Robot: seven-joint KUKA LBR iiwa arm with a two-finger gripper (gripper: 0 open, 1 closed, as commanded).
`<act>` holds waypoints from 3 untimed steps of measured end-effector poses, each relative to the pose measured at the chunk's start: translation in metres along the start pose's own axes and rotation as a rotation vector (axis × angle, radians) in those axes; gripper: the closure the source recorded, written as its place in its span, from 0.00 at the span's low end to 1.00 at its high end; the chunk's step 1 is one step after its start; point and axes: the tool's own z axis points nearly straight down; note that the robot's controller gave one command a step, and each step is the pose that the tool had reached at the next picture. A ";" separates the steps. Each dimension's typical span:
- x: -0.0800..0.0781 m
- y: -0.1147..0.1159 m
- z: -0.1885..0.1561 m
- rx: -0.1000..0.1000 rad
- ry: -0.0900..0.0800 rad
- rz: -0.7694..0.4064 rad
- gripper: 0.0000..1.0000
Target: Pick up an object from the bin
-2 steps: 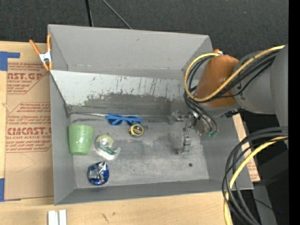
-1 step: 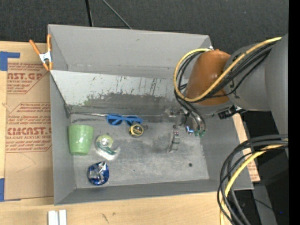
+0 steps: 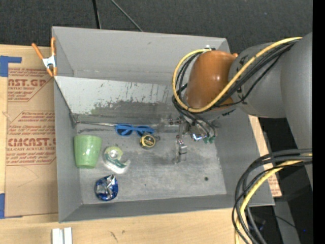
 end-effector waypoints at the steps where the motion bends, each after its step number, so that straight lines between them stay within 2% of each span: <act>1: -0.009 0.029 0.036 0.000 0.002 -0.114 0.00; 2: -0.009 0.029 0.036 0.000 0.000 -0.113 0.00; 3: -0.009 0.029 0.036 0.001 -0.001 -0.113 1.00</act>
Offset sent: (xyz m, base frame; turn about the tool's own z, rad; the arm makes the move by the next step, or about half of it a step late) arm 0.0008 0.0291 -0.0351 -0.1137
